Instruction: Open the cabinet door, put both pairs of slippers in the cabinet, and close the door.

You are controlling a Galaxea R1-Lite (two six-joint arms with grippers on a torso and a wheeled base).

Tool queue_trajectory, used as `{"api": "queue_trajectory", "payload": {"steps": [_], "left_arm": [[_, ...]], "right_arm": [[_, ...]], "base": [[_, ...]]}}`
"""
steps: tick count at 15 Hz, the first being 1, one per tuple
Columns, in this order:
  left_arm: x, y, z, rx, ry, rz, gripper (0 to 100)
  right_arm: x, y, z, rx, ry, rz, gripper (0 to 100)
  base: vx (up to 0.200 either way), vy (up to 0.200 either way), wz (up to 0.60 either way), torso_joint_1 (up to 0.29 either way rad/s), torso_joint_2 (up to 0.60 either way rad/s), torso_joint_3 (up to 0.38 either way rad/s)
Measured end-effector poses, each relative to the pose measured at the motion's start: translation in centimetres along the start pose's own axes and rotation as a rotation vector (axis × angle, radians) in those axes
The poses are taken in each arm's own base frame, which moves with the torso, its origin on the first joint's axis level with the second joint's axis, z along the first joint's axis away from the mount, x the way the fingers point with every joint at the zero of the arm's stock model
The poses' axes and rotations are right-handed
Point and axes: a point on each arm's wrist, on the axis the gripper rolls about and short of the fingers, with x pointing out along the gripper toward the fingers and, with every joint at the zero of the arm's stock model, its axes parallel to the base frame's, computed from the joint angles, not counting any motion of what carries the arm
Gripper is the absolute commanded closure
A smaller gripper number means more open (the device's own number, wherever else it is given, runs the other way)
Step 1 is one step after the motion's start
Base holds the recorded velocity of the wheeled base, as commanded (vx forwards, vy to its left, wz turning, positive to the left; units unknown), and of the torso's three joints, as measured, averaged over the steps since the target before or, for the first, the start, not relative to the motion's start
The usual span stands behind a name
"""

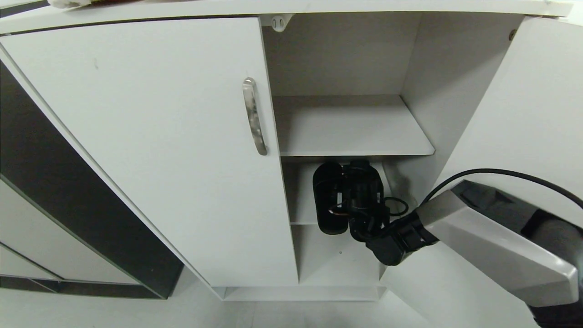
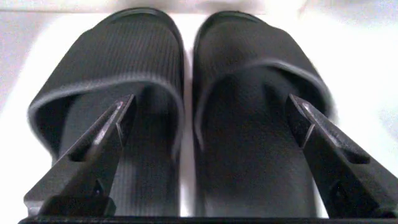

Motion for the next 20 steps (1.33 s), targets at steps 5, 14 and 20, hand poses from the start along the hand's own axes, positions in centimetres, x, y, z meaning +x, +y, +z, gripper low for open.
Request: {"api": "queue_trajectory", "payload": {"steps": [5, 14, 20], "left_arm": [[0.0, 0.0, 0.0, 0.001, 0.000, 0.000, 100], [0.0, 0.0, 0.0, 0.003, 0.000, -0.001, 100], [0.0, 0.0, 0.0, -0.001, 0.000, 0.000, 100]], "right_arm": [[-7.6, -1.8, -0.8, -0.024, 0.012, 0.060, 0], [-10.5, -2.5, -0.7, -0.017, -0.001, 0.097, 0], [-11.0, -2.7, -0.2, -0.010, -0.010, 0.103, 0]], "base": [[0.000, 0.000, 0.00, 0.000, 0.00, 0.000], [-0.178, 0.000, 0.00, 0.004, 0.00, 0.002], [0.000, 0.000, 0.00, 0.000, 0.00, 0.000]]}}
